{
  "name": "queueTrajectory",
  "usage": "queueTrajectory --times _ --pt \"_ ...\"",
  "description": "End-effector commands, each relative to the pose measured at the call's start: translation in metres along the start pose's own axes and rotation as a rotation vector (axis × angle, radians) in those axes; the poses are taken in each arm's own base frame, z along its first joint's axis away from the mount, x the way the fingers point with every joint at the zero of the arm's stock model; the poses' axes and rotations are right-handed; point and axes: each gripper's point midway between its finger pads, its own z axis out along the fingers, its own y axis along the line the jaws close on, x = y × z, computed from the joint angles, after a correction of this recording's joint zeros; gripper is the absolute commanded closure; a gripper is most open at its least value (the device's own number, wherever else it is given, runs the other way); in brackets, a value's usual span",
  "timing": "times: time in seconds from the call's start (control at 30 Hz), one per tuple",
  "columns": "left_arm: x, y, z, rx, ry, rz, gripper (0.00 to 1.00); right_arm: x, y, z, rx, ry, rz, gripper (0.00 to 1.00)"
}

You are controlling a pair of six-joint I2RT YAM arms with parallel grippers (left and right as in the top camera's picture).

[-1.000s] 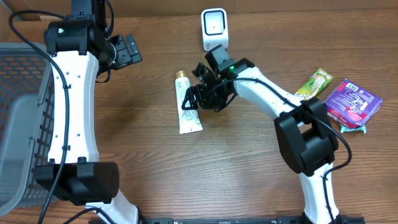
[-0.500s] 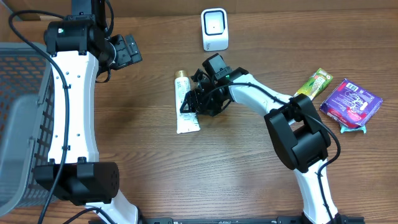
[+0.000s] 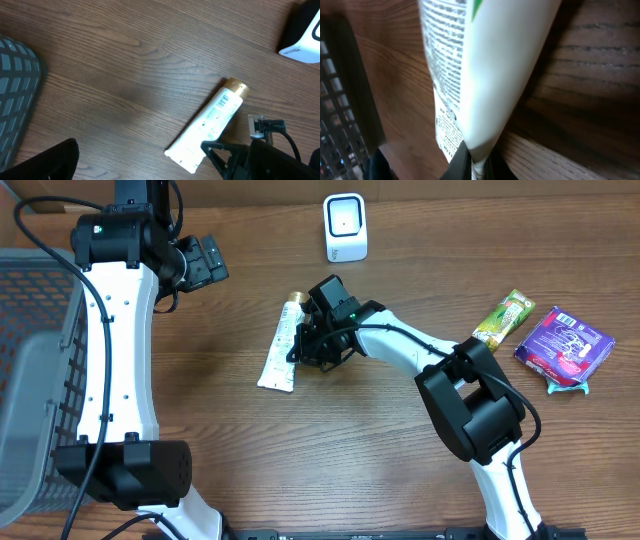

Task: Scan the item barcode
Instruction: 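Move the right gripper to the white tube and grasp it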

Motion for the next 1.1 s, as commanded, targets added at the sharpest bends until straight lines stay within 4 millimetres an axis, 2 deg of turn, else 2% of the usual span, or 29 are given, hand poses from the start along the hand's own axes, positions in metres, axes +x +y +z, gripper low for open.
queueTrajectory --times 0.0,0.2,0.33,0.37,0.53,0.7,0.77,0.87,0.97,1.07 --pt "-0.005 -0.001 -0.004 0.005 -0.019 -0.021 0.0 0.005 -0.05 0.02 0.165 -0.022 0.106 0.96" --pt "-0.005 -0.001 -0.004 0.005 -0.019 -0.021 0.0 0.011 -0.041 0.012 0.102 0.034 0.115 0.96" --pt "-0.005 -0.001 -0.004 0.005 -0.019 -0.021 0.0 0.019 -0.024 -0.012 -0.005 0.113 -0.016 0.96" --pt "-0.005 -0.001 -0.004 0.005 -0.019 -0.021 0.0 0.025 -0.026 -0.024 -0.005 0.142 -0.031 0.96" --pt "-0.005 -0.001 -0.004 0.005 -0.019 -0.021 0.0 0.037 -0.056 -0.064 0.066 0.209 -0.112 0.96" --pt "-0.005 -0.001 -0.004 0.005 -0.019 -0.021 0.0 0.023 -0.119 -0.09 0.31 0.171 -0.09 0.96" --pt "-0.005 -0.001 -0.004 0.005 -0.019 -0.021 0.01 0.016 -0.13 -0.096 0.359 0.146 -0.09 0.96" --pt "-0.005 -0.001 -0.004 0.005 -0.019 -0.021 0.01 0.01 -0.136 -0.098 0.379 0.127 -0.09 0.95" --pt "-0.005 -0.001 -0.004 0.005 -0.019 -0.021 0.0 0.005 -0.135 -0.096 0.372 0.108 -0.104 0.84" --pt "-0.005 -0.001 -0.004 0.005 -0.019 -0.021 0.0 0.001 -0.135 -0.091 0.366 0.098 -0.114 0.64"
